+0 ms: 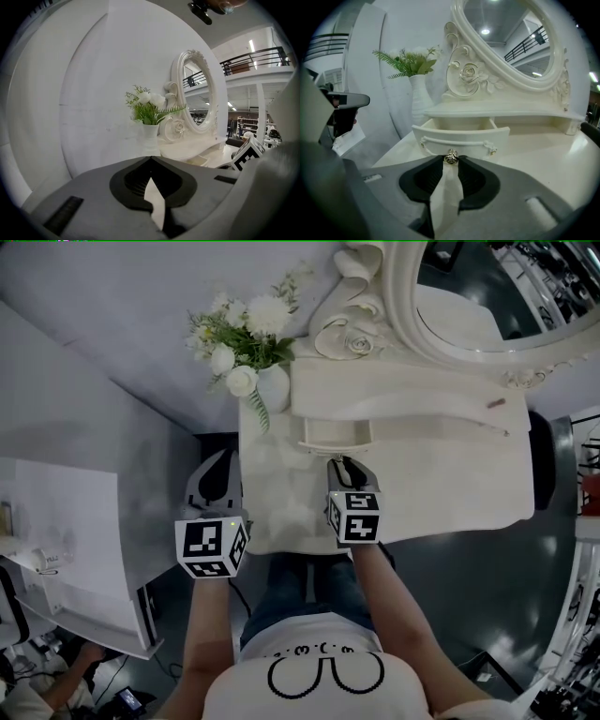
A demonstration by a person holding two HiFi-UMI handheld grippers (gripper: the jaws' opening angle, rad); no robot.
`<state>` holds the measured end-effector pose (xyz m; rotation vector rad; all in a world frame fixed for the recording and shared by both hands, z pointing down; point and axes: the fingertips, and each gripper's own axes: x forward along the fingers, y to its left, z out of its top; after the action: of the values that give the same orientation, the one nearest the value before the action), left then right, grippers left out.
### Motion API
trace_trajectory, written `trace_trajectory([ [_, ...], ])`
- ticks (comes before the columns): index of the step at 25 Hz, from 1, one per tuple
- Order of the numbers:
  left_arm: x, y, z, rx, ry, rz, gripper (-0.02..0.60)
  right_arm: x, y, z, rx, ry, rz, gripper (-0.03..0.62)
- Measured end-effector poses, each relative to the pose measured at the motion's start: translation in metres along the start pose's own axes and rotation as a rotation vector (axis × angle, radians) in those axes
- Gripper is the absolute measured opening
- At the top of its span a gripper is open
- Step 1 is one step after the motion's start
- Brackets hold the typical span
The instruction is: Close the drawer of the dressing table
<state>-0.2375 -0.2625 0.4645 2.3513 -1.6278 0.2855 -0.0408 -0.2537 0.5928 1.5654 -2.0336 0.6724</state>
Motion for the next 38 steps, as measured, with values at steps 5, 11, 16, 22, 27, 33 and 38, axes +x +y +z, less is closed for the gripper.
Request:
trace_trajectory([
  [5,-0.002,0.002,0.005,-0.004,-0.007,0.011,-0.002,0.007,-0.002,0.009,0.002,0.008,0.008,0.097],
  [11,0.0,0.008,0.013,0.008,-0.017,0.034,-0.002,0.024,-0.002,0.017,-0.015,0.018,0.026,0.095],
  [16,0.001,0.011,0.017,0.011,-0.019,0.051,-0.002,0.035,-0.003,0.025,-0.026,0.024,0.028,0.094],
  [22,0.006,0.013,0.023,0.01,-0.024,0.061,-0.002,0.047,-0.008,0.037,-0.033,0.031,0.033,0.094],
  [27,0.011,0.014,0.027,0.009,-0.027,0.07,-0.002,0.055,-0.012,0.044,-0.043,0.037,0.037,0.094],
  [33,0.016,0.015,0.03,0.008,-0.028,0.084,-0.002,0.061,-0.016,0.049,-0.07,0.049,0.047,0.094],
  [38,0.017,0.011,0.03,0.007,-0.029,0.082,-0.002,0.061,-0.016,0.049,-0.034,0.049,0.064,0.096],
])
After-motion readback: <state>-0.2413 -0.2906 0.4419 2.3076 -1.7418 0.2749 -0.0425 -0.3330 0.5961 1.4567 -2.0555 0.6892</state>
